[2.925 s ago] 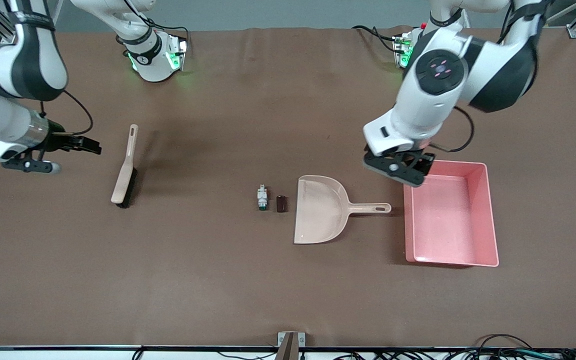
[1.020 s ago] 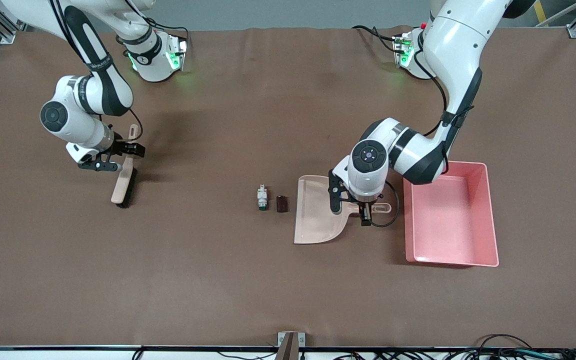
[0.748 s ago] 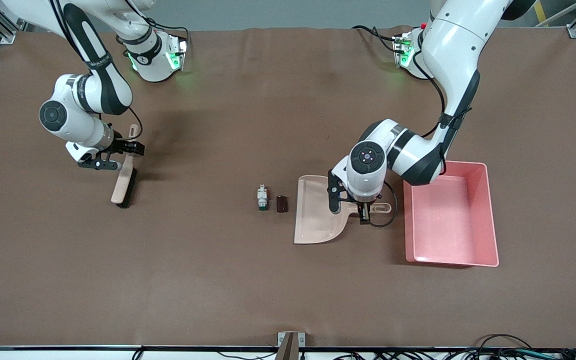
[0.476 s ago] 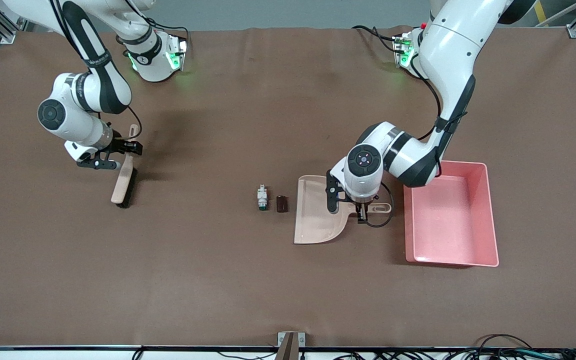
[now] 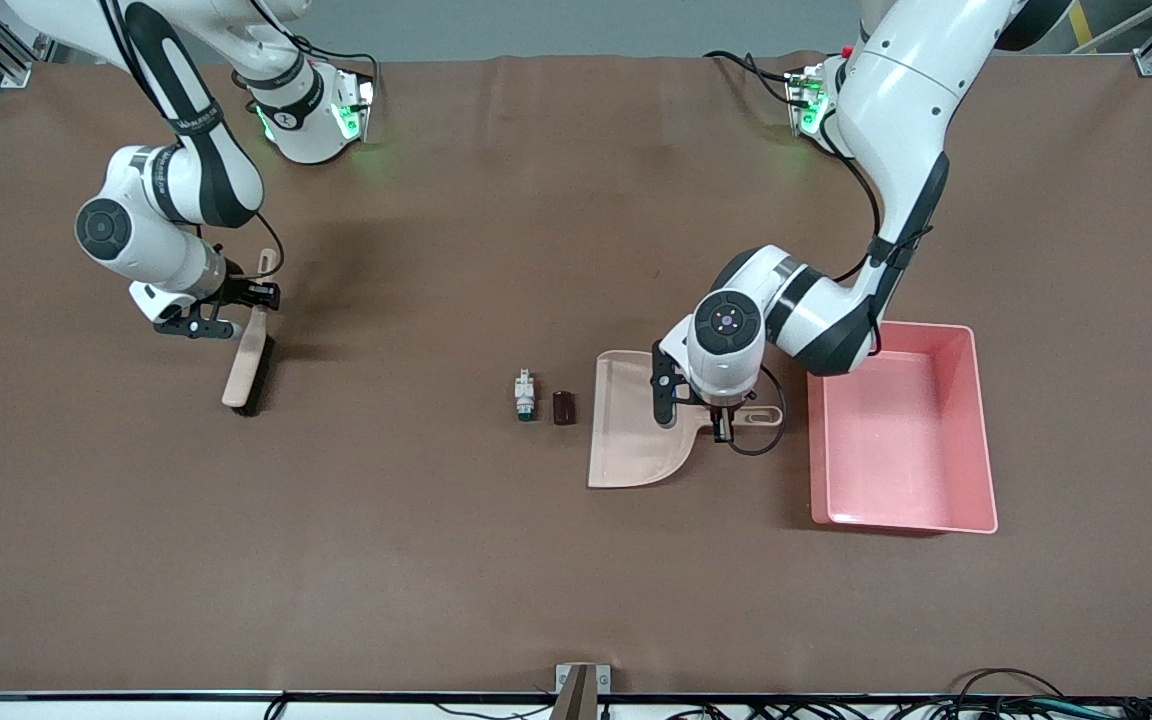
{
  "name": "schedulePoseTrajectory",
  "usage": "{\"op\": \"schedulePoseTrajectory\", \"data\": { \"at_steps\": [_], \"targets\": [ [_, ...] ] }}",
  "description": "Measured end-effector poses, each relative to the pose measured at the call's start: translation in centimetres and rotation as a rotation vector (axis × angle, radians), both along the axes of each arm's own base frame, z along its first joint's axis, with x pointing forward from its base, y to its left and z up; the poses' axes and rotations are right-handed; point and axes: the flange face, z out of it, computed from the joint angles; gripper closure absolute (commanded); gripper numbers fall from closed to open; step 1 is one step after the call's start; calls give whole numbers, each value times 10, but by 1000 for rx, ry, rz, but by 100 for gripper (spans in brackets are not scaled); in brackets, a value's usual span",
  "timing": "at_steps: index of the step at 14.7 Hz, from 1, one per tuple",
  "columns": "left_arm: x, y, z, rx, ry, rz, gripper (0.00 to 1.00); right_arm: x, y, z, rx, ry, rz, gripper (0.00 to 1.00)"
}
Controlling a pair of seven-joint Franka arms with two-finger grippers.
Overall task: Clean e-waste and dump in bin
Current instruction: 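Lift the brush with the right gripper and carry it toward the e-waste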
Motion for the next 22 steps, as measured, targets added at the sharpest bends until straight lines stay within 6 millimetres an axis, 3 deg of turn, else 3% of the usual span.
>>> {"op": "schedulePoseTrajectory", "data": {
  "at_steps": [2,9,12,16,20,22],
  "targets": [
    [-2,-3,0,-1,-2,-7,50,0,0,0,0,0,0,100],
    [-2,-3,-4,23,-15,-35,55,0,0,0,0,0,0,100],
    [-1,-4,-7,16,-20,-37,64,2,8,1,4,-4,12,100],
    [-1,-5,-7,14,-22,-38,75,12,59,13,70,16,21,100],
    [-1,-5,-7,15,-20,-53,80,26,128,37,97,-6,9,100],
    [-1,-5,-6,15,-18,-73,82,23,172,44,79,-7,-40,100]
  ]
}}
